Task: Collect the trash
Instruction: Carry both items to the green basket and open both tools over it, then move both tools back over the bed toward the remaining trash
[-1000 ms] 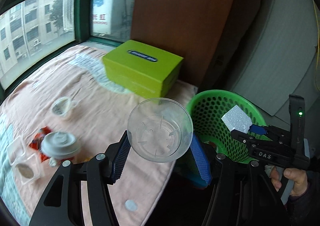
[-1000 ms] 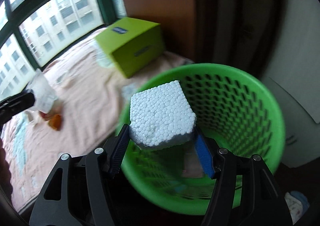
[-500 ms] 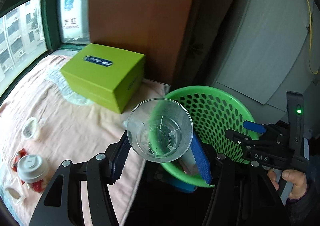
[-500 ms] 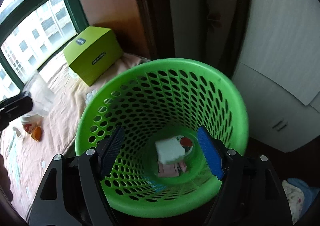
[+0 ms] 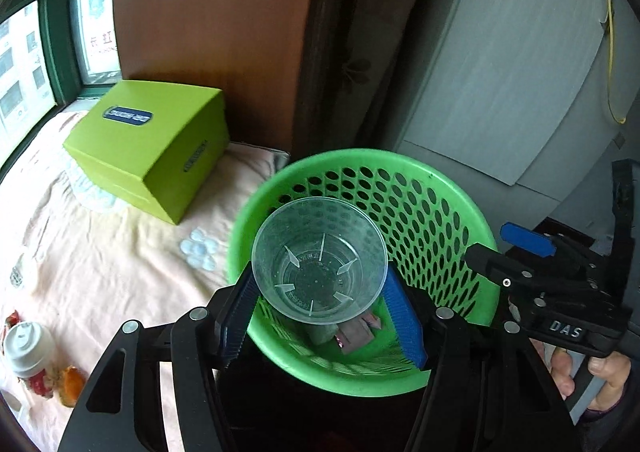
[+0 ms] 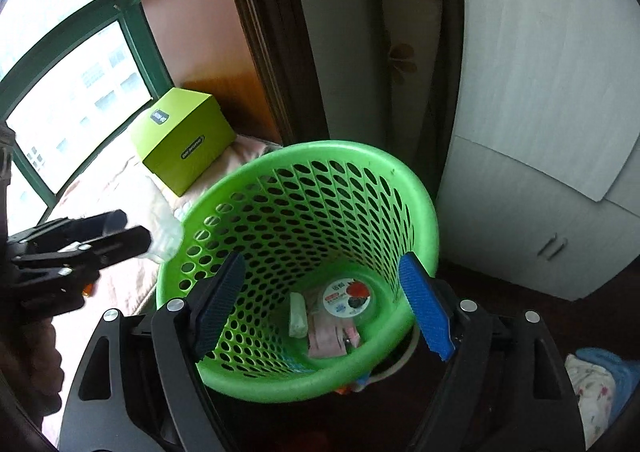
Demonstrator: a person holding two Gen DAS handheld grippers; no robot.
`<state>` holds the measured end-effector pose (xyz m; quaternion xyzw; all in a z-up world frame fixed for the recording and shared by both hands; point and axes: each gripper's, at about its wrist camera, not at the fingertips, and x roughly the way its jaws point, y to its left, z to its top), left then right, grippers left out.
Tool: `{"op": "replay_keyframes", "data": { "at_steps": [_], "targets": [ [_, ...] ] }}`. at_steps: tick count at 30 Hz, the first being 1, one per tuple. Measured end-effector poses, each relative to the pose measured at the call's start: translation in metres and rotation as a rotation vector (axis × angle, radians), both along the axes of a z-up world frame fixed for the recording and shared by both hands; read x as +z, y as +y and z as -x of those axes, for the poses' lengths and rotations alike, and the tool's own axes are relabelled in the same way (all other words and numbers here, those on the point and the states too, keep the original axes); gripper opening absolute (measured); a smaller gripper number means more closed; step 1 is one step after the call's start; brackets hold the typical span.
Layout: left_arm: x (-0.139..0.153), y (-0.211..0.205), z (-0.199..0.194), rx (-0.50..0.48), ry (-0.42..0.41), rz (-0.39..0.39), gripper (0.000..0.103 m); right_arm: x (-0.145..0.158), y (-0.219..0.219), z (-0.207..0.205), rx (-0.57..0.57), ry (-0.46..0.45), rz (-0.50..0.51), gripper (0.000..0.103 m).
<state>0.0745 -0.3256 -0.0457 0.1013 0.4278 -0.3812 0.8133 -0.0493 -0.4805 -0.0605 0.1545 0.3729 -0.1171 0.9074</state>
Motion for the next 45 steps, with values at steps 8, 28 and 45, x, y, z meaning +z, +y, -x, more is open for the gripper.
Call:
{"op": "replay_keyframes", "data": {
  "at_steps": [8,28,45],
  "targets": [
    [-0.002,-0.001,0.008,0.002,0.007,0.02,0.077,0.004,0.007,0.004,0.009,-0.007,0.0,0.079],
    [0.011,0.162,-0.01,0.329,-0.059,-0.005,0.077,0.015,0.103,-0.033,0.216,-0.03,-0.001,0.08],
    [-0.015,0.346,-0.039,0.816,-0.08,-0.108,0.08,0.015,0.198,-0.073,0.418,-0.026,-0.013,0.081]
  ]
}}
